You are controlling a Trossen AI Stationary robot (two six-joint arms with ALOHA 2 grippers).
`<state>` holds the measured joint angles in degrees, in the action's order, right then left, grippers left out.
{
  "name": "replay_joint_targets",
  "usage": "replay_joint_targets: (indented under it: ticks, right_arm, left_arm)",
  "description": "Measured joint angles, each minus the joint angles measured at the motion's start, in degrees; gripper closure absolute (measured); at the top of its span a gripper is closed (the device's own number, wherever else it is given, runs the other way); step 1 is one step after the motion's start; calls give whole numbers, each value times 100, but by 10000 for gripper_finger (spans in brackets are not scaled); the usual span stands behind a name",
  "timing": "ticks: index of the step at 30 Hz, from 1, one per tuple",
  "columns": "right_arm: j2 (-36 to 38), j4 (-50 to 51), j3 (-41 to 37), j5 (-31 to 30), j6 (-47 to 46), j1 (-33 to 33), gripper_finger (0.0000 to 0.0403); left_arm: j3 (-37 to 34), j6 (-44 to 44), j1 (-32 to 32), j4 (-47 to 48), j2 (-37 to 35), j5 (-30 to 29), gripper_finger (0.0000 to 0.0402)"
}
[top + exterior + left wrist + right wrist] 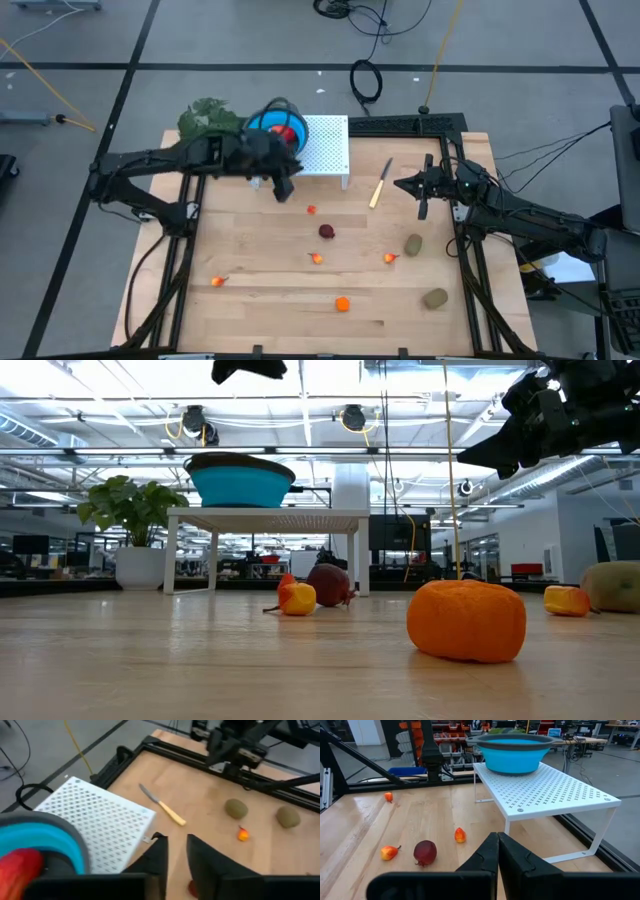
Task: Pick & Place Fruit
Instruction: Put the peas into the strainer bowl on the shelf
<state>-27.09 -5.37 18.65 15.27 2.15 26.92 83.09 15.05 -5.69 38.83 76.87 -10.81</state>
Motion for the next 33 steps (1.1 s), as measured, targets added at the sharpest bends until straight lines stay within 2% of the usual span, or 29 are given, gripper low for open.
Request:
replay_joint_targets:
  ticks: [5,13,20,27,33]
  right_arm:
    - [0,0,-1,2,-63,-7,403]
    - [2,2,-1,33,-612,-7,403]
    - [2,2,0,505,-613,-9,403]
    - [1,4,0,605,-603,-9,403]
    - [0,4,0,605,-603,-9,403]
  left_arm:
    - [-273,532,704,-145,-9,-532,396]
    - [-1303,950,1501,-1492,-7,-752,393]
    - [-2154,1420,2075,-2380,-7,-984,393]
    - [-2619,1602,2694,-2310,-7,-1344,395]
    - [-2913,2422,3145,-1843,-7,-1334,397]
